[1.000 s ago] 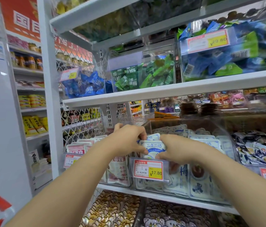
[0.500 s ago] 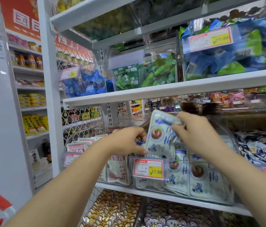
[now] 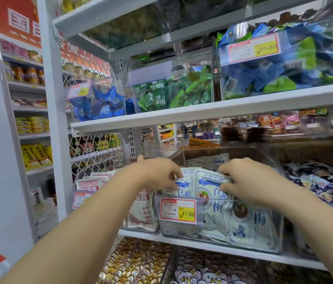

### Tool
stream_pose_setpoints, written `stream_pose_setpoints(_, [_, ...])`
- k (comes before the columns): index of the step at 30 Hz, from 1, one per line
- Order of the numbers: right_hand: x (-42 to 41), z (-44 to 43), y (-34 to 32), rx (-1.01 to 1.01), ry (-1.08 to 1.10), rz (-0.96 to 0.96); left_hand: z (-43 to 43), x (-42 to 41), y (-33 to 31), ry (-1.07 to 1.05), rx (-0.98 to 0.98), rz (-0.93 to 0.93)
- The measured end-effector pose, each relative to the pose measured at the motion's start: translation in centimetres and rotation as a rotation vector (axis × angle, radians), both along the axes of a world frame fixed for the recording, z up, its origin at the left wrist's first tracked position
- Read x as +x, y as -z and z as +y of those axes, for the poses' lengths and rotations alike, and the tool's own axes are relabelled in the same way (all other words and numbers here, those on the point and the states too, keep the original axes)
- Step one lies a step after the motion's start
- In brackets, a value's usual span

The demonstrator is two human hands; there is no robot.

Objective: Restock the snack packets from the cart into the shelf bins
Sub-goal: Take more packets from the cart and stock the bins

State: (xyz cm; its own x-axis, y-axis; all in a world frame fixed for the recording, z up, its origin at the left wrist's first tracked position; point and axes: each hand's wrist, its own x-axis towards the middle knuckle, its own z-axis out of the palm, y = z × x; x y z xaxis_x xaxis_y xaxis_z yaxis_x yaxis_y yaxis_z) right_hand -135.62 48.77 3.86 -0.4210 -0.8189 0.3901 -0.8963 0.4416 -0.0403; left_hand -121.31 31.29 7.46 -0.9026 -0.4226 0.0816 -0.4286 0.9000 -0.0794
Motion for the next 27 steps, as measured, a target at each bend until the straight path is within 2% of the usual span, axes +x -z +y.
stream_pose_setpoints(3, [1.0,-0.7,-0.1,0.069,0.011,0.129,0.3,-0.2,0.7,-0.001,-0.162,-0.054])
stream_pose_setpoints(6, [1.6,-1.5,0.0,0.156,0.023,0.249,0.8,-0.6,1.3,0.013,-0.221,-0.07])
stream_pose_setpoints(12, [1.6,-1.3,-0.3,0.272,0.007,0.245,0.0,-0.1,1.0,0.031,-0.041,-0.114])
stream_pose_setpoints(16, [0.5,-1.2,-0.5,0.168,0.024,0.024,0.0,-0.1,1.9,0.027,0.002,0.027])
stream_pose_setpoints(19, [-0.3,-2.0,0.7,0.18,-0.007,-0.088,0.7,-0.7,3.4,-0.016,0.07,0.075])
stream_pose_setpoints(23, [-0.4,-2.1,1.6,0.083,-0.094,-0.065,1.2,-0.8,5.4,-0.021,-0.037,0.108])
stream_pose_setpoints(27, [0.0,-1.4,2.6,-0.109,-0.223,0.018,0.7,0.1,7.9,0.099,-0.192,0.413])
